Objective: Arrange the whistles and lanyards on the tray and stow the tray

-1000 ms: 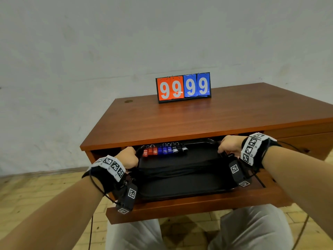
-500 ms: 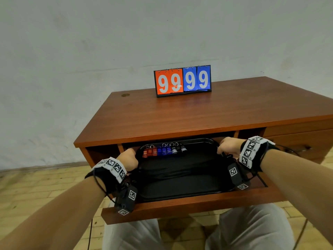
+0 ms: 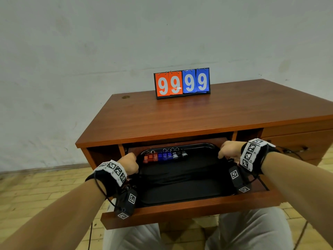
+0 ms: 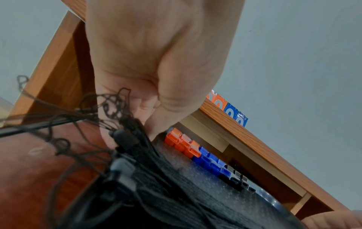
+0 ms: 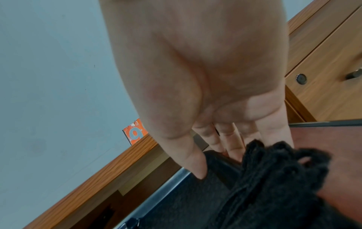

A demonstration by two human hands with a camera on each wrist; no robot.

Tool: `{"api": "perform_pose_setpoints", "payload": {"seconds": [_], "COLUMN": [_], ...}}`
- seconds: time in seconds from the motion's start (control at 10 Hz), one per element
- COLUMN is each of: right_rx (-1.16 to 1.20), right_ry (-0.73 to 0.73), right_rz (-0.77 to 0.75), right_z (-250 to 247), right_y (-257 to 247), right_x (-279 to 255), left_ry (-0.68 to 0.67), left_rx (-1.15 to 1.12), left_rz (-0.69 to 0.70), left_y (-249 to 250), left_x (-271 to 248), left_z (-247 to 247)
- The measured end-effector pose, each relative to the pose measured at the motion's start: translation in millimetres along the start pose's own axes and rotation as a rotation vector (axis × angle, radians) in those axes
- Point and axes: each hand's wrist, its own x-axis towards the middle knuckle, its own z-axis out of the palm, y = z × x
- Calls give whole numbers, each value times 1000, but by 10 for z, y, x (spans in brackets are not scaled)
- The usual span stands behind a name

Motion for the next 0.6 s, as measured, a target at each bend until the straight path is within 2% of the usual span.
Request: {"api": "perform_pose_setpoints", "payload": {"seconds": [0.2,0.3,0.4,0.5,0.6], "right_rx": [-75,-84,-39,6,92], "right_ry": [-28,-24,21,63,77], "right_rz": [-28,-41,-85,-135,-194], "right_z": [-10,-45,-78,-163,-254], "right_y": [-14,-54,-104,-182,-282], "right_x": [-140,-272,-400,-540,-558], "left_ry": [-51,-123,-123,-71,-36], "left_rx": [48,-1,0,104,100], "left_rz": [2,-6,37,98,165], "left_y": [42,55,89,175,288], "left_x": [-98,-152,-158,-151,-142], "left_z": [-31,-96,-174,-288,-423]}}
